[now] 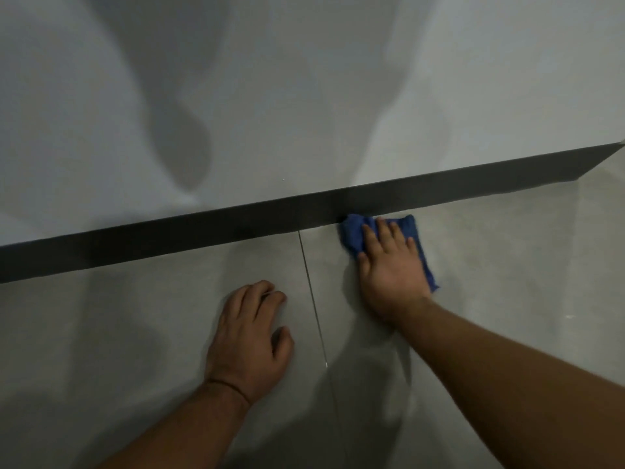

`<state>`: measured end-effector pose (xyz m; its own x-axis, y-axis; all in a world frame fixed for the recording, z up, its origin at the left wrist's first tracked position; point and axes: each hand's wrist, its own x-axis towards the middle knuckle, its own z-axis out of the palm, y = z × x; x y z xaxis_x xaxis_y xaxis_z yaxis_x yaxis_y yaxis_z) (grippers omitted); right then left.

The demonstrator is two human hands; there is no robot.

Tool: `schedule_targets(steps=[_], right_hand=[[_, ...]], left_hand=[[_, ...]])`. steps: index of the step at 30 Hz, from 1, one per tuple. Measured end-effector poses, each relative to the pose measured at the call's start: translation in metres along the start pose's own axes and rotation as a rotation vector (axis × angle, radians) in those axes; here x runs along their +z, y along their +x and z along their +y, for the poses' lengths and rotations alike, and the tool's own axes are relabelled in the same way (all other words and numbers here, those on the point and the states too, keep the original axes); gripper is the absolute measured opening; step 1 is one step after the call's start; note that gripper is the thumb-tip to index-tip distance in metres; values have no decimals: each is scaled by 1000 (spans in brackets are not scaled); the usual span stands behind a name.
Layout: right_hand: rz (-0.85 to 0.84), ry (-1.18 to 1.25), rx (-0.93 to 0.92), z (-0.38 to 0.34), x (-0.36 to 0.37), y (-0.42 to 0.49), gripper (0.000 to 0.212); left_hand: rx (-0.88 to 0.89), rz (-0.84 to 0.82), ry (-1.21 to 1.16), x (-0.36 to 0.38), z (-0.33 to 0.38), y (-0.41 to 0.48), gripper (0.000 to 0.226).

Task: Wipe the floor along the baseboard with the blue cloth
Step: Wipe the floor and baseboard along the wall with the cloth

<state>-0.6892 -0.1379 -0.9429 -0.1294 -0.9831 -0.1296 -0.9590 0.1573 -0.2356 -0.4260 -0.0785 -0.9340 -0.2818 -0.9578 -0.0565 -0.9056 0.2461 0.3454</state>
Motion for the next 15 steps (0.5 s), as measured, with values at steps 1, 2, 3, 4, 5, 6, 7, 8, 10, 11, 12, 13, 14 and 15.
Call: schedule_targets(steps=[1, 2, 3, 4, 5, 6, 7, 8, 10, 11, 12, 13, 14, 15], right_hand=[[-8, 0, -35, -17, 5, -2, 65], [-15, 0, -72, -33, 10, -3, 63], [-24, 4, -115, -48, 13, -5, 61], [-37, 10, -165, -61, 16, -8, 59], [-52, 13, -221, -69, 18, -11, 58], [-65, 15, -273, -74, 19, -14, 57], [-70, 22, -308, -75, 19, -17, 57], [-56, 34, -317, -72, 18, -18, 56], [44, 51, -259, -61, 16, -19, 54], [116, 65, -186, -54, 15, -17, 52], [181, 86, -92, -48, 13, -13, 51], [220, 97, 7, -44, 12, -9, 51], [229, 85, 88, -44, 12, -4, 51], [220, 59, 130, -46, 13, -1, 51]], left_hand=[[-1, 0, 6, 0, 0, 0, 56], [-1, -3, 8, 0, 0, 0, 56], [-1, -6, 3, -1, 0, 1, 56], [0, -7, -7, -1, -1, 2, 56], [4, -8, -20, -1, -2, 2, 57], [8, -9, -34, -2, -3, 2, 57], [11, -11, -47, -3, -4, 2, 58], [14, -8, -60, -4, -5, 2, 58], [21, 21, -83, -6, -7, 2, 58], [17, 43, -80, -7, -9, 2, 57], [1, 65, -61, -8, -11, 2, 56], [-21, 83, -34, -9, -15, 2, 56], [-42, 89, -10, -10, -20, 1, 56], [-55, 79, 6, -11, -25, 0, 57]])
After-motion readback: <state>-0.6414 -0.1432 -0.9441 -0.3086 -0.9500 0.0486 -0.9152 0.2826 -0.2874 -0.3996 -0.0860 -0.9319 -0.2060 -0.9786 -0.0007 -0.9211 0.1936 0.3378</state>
